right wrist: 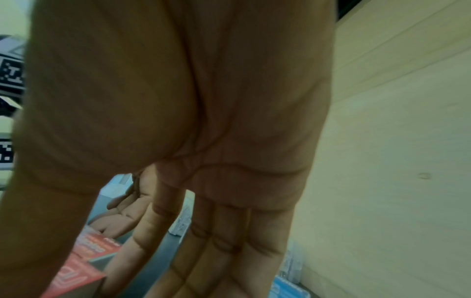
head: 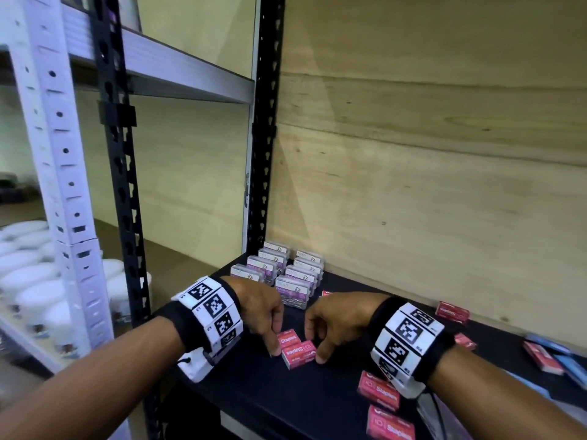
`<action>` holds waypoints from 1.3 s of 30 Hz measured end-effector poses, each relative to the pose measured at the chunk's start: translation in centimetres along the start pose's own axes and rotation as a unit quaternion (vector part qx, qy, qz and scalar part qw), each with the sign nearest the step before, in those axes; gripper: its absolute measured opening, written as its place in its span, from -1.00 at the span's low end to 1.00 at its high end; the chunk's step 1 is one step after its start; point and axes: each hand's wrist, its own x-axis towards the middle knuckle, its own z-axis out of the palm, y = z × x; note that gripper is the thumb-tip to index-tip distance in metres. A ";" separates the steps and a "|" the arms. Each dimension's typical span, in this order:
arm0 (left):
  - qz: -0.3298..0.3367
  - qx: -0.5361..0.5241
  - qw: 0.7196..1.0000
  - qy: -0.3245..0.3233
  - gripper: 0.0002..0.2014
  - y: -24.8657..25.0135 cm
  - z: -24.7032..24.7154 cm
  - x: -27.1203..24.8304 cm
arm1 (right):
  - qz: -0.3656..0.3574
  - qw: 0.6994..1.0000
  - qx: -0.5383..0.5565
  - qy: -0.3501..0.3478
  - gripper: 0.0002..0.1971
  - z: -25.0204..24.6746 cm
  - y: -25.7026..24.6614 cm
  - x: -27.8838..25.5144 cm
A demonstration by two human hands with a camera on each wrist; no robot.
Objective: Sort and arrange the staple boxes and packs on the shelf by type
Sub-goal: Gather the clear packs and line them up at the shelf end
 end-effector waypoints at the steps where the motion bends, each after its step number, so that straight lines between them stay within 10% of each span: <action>1: 0.003 0.004 1.000 0.000 -0.58 0.0 0.1 0.0 | -0.002 1.000 0.005 0.002 -0.60 0.0 0.1 0.0; 23: 0.120 0.126 0.979 0.106 -0.68 8.2 -8.6 9.3 | 0.182 0.970 0.043 0.156 -0.66 -3.8 17.7 -5.3; 39: 0.110 0.223 0.968 0.045 -0.63 12.2 -8.9 18.6 | 0.194 0.975 0.030 0.106 -0.64 -2.6 21.3 -0.4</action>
